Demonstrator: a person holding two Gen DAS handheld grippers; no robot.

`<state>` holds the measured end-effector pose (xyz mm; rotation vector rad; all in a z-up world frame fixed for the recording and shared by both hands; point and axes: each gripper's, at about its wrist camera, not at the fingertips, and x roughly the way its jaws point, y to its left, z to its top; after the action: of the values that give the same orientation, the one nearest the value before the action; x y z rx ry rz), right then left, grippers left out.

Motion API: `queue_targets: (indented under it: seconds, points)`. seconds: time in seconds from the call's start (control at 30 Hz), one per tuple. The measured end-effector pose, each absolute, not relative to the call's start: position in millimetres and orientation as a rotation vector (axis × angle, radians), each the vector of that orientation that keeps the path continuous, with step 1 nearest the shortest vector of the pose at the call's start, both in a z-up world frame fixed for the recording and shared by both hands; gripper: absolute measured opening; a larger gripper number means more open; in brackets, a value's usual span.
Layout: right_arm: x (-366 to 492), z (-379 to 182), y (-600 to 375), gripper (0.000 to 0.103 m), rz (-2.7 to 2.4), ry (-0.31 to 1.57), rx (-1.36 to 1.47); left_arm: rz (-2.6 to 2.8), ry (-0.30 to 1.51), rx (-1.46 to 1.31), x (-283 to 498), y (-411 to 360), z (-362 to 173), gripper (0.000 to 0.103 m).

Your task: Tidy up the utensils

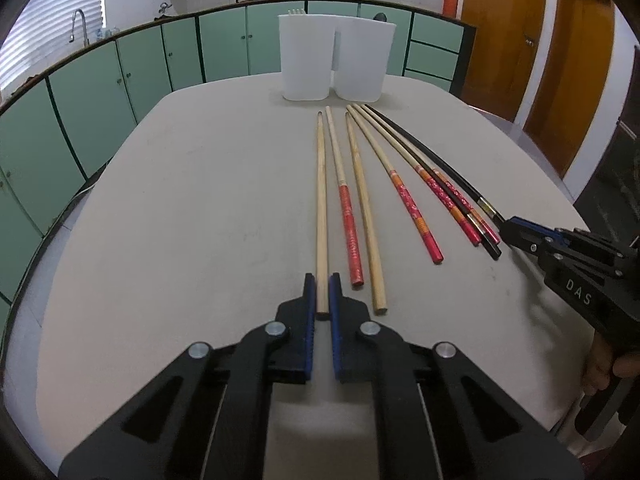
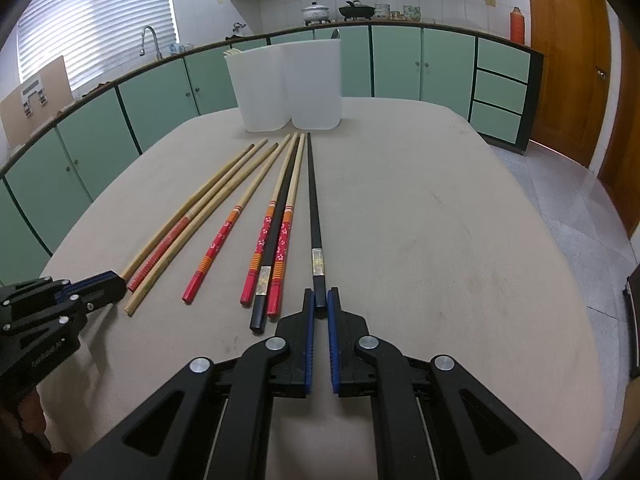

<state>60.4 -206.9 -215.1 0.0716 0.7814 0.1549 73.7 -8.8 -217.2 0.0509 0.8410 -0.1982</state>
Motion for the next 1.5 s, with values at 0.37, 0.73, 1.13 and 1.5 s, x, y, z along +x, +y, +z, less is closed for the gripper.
queue_targets:
  seconds: [0.37,0.73,1.13,1.5]
  points:
    - [60.6,-215.3,-208.1,0.007,0.158,0.781,0.075,-0.118,0.841,-0.016,94.9,12.3,-215.5,0.006]
    - [60.0,-215.3,-211.3,0.007,0.169,0.78,0.09,-0.124,0.827,-0.006,84.0,13.4,-219.2,0.04]
    - [59.0,-216.0,-213.9,0.007,0.183,0.779,0.104,-0.125,0.81,-0.025,84.7,20.1,-221.6,0.037]
    - [56.1,-217.2,-215.9,0.007,0.198,0.77,0.115,-0.106,0.801,-0.008,86.2,18.1,-221.8,0.031]
